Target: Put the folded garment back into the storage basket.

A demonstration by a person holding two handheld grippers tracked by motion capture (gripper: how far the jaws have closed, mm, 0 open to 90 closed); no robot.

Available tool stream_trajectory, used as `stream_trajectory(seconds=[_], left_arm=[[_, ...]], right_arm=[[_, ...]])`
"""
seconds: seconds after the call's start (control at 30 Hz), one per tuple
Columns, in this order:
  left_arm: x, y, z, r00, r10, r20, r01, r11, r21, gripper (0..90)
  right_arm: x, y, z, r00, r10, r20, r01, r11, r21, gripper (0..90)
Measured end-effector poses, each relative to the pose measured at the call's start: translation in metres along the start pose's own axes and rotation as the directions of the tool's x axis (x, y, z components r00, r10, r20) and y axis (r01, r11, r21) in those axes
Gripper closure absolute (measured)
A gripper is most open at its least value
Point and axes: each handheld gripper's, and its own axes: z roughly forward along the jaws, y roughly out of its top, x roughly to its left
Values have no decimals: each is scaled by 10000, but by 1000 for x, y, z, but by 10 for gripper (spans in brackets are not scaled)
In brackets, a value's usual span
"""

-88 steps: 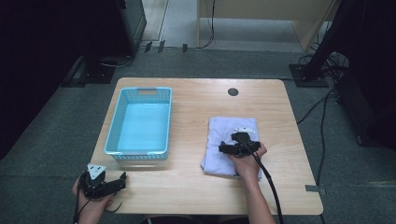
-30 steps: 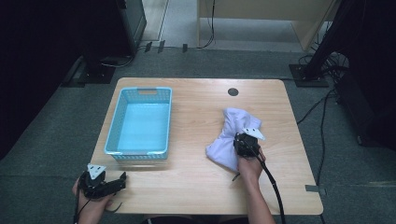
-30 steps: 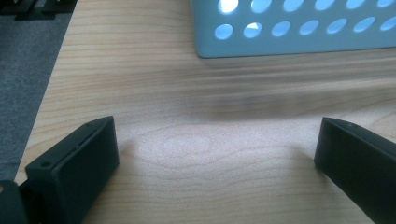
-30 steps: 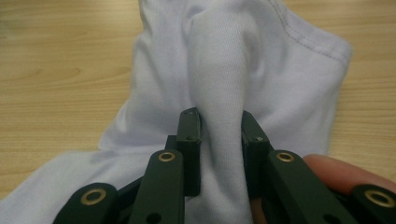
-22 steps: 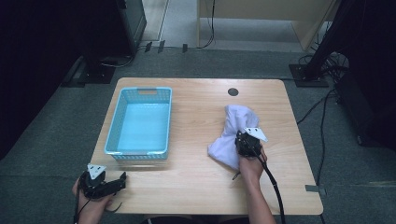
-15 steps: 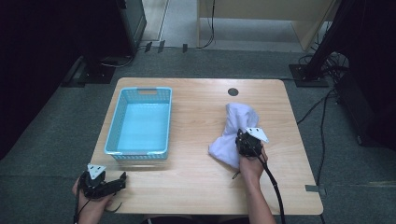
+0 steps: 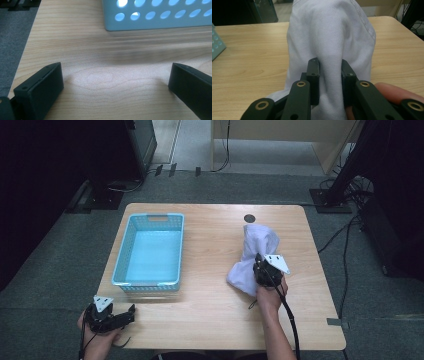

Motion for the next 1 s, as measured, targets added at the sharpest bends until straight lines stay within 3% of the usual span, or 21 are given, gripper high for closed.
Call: stream_trajectory(seconds=[1.0], left_arm=[[0,0,0,10000,-22,-2,22,10000,-11,0]], right_arm=[[32,39,-14,9989,-369,-288,339,9947,-966,755]])
